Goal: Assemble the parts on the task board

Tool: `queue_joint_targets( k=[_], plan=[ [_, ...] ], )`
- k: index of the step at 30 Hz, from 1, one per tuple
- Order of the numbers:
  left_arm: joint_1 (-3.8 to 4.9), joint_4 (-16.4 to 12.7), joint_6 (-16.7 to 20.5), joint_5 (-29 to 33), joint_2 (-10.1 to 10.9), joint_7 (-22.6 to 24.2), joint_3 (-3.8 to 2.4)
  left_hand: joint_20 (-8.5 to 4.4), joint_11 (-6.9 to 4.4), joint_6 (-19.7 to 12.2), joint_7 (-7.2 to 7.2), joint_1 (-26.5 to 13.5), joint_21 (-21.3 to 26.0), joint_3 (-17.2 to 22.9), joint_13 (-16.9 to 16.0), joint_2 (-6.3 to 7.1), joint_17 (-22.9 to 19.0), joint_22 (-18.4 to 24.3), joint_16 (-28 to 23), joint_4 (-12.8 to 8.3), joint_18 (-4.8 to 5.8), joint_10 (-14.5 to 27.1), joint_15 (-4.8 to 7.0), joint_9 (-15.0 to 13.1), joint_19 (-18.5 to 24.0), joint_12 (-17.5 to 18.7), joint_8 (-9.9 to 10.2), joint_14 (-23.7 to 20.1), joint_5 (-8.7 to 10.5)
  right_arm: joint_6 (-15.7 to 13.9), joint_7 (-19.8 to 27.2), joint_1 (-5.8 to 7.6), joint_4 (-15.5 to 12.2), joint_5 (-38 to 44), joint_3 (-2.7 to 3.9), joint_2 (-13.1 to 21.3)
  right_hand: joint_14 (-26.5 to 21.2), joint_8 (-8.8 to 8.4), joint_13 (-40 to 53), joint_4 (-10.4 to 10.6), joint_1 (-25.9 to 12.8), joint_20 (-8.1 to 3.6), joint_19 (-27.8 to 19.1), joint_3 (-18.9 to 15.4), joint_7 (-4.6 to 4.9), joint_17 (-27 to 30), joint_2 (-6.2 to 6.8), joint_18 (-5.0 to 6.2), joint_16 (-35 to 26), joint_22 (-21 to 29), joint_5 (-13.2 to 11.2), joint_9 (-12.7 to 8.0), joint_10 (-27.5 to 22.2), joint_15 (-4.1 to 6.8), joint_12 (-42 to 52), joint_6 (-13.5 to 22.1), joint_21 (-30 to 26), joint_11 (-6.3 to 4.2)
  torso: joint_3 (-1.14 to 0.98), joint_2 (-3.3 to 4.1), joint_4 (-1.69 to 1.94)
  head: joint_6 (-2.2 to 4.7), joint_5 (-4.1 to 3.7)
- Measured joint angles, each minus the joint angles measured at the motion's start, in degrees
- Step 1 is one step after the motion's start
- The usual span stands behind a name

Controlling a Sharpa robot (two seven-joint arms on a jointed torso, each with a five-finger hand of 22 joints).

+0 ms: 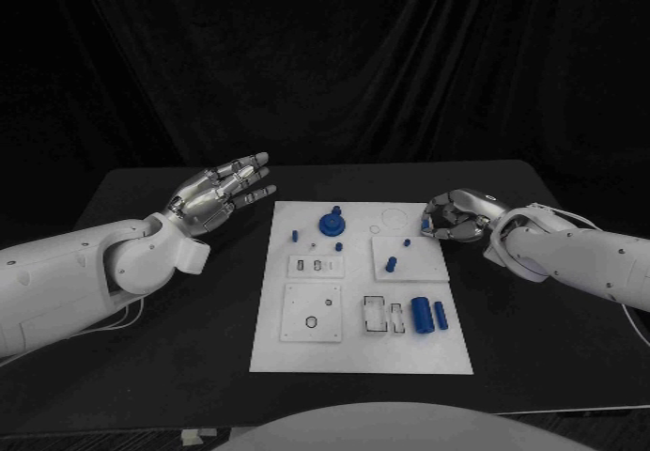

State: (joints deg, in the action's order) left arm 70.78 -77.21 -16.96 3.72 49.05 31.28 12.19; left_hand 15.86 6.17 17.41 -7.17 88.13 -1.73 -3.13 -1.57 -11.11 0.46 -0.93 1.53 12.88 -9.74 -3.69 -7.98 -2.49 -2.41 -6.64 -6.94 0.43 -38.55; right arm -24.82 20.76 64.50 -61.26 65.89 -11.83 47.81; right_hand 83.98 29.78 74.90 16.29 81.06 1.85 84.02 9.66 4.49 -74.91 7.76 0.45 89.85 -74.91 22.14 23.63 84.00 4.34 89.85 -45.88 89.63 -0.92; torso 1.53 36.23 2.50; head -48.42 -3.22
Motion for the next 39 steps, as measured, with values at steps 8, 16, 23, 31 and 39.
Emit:
queue_joint_targets(
  k=[8,16,23,31,39],
  plan=[
    [-0.01,0.14,-0.01,0.0,-0.03,-0.06,0.0,0.0,0.0,0.0,0.0,0.0,0.0,0.0,0.0,0.0,0.0,0.0,0.0,0.0,0.0,0.0,0.0,0.0,0.0,0.0,0.0,0.0,0.0,-1.98,0.02,2.35,-5.08,0.11,0.01,0.36,0.07,0.0,0.03,0.0,0.4,0.42,0.01,0.0,0.01,0.0,-0.06,0.0,0.0,0.0,-0.05,-0.29,-0.07,-0.46,0.0,-0.43,0.0,0.74,-0.01,0.0,0.0,-0.04,0.13],
    [-0.03,0.42,-0.03,0.0,-0.43,-0.19,0.0,0.0,0.0,0.0,0.0,0.0,0.0,0.0,0.0,0.0,0.0,-0.01,0.0,0.0,0.0,0.0,0.0,0.0,0.0,0.0,0.0,0.0,0.0,-2.04,-1.21,5.6,-11.34,1.32,0.08,-1.48,-0.15,-0.24,0.04,-0.18,0.64,0.82,0.01,0.17,0.23,0.0,-0.17,0.0,0.0,0.01,0.5,-1.02,0.13,-1.07,0.0,-0.6,0.0,1.35,-0.04,-0.12,-0.07,-0.4,0.16],
    [-0.03,0.5,-0.12,0.0,-0.72,-0.36,0.0,0.0,0.0,0.0,0.0,0.0,0.0,0.0,0.0,0.0,0.0,-0.01,0.0,0.0,0.01,0.0,0.0,0.0,0.0,0.0,0.0,0.0,0.0,0.04,-3.33,6.21,-13.91,3.37,0.06,-5.15,0.06,-1.37,0.04,-0.48,0.78,1.64,0.0,0.48,0.94,0.0,-0.3,0.0,0.0,-0.03,1.67,-1.89,-0.08,-1.69,0.0,0.1,0.0,1.97,-0.07,-0.21,-0.1,-0.68,0.54],
    [-0.03,0.64,-0.4,0.0,-0.81,-0.64,0.0,0.0,0.0,0.0,0.0,0.0,0.0,0.0,0.0,0.0,0.0,-0.01,0.0,0.0,0.0,0.0,0.0,0.0,0.0,0.0,0.0,0.0,0.0,3.33,-6.58,6.08,-15.57,7.58,0.05,-8.89,0.06,-2.46,0.03,-0.9,0.78,2.05,0.0,0.89,1.35,0.0,-0.3,0.0,0.0,-0.03,3.58,-2.95,-0.08,-2.09,0.0,0.11,0.0,2.37,-0.08,-0.23,-0.12,-1.2,1.03],
    [-0.03,0.78,-0.75,0.0,-1.01,-0.9,0.0,0.0,0.0,0.0,0.0,0.0,0.0,0.0,0.0,0.0,0.0,-0.01,0.0,0.0,0.0,0.0,0.0,0.0,0.0,0.0,0.0,0.0,0.0,4.5,-9.48,4.6,-16.43,10.99,0.03,-10.63,0.06,-2.46,0.03,-0.96,0.77,2.05,0.0,0.95,1.55,0.0,-0.3,0.01,0.0,-0.03,3.78,-3.14,-0.07,-2.09,0.0,-0.09,0.0,2.78,-0.08,-0.2,-0.12,-1.33,0.91]
  ],
)
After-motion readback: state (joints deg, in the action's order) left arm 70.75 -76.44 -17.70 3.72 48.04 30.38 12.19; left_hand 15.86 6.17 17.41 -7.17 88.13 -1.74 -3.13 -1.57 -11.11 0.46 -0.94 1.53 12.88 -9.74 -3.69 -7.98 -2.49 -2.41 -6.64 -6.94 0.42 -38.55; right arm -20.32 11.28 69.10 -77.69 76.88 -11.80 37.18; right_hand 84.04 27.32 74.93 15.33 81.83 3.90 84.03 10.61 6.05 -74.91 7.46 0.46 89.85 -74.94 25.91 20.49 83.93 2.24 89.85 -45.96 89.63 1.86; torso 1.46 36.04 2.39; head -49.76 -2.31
